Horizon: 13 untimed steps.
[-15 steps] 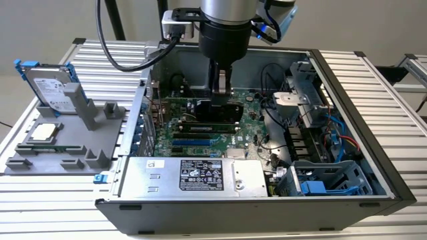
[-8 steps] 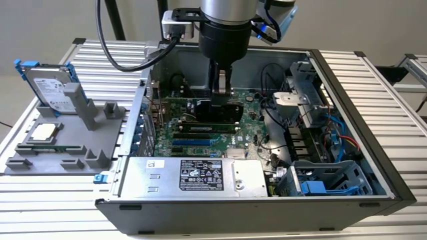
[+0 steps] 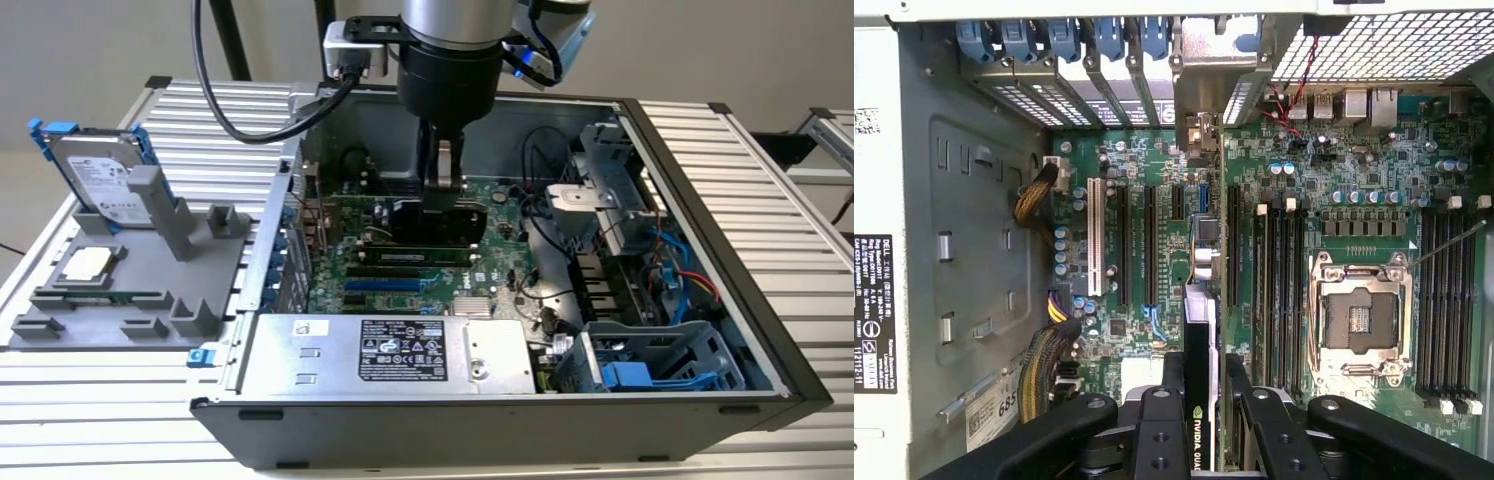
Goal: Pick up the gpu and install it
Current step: 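Insert the gpu into the slot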
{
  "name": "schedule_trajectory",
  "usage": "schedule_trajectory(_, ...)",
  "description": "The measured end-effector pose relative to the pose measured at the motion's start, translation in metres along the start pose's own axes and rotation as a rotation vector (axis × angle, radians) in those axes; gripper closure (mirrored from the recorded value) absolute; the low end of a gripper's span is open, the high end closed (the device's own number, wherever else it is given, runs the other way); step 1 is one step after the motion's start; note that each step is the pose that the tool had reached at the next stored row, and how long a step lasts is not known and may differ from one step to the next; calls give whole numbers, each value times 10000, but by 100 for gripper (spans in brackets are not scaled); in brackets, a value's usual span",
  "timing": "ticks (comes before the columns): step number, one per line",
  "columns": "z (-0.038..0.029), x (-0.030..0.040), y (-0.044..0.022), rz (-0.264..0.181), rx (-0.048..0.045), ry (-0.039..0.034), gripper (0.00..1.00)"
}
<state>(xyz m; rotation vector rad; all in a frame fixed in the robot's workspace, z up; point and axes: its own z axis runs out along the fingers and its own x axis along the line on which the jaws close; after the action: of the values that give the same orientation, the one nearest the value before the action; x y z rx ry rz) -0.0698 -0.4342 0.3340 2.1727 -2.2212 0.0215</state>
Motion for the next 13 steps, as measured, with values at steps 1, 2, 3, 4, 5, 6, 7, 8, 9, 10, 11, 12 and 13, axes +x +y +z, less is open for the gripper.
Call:
schedule_trajectory(1,2,-1,0,0,2,16,100)
schedule_trajectory(2,8,-2,0,1,4,46,100)
schedule_trajectory(3,14,-2,0,1,3,51,100)
schedule_trajectory(4,21,-3,0,1,3,52,100)
schedule_trajectory(5,31,-3,0,0,3,51,100)
schedule_trajectory(6,42,-3,-1,0,3,52,100)
schedule_trajectory(7,57,-4,-1,0,3,52,100)
schedule_trajectory(8,74,-4,-1,0,4,57,100)
schedule_trajectory(9,89,-5,-2,1,3,75,100)
schedule_trajectory(10,100,-6,-2,0,2,80,100)
schedule_trajectory(11,105,-6,-2,0,2,85,100)
schedule_trajectory(12,105,-6,-1,1,1,96,100)
schedule_trajectory(13,105,-6,-1,1,1,96,100)
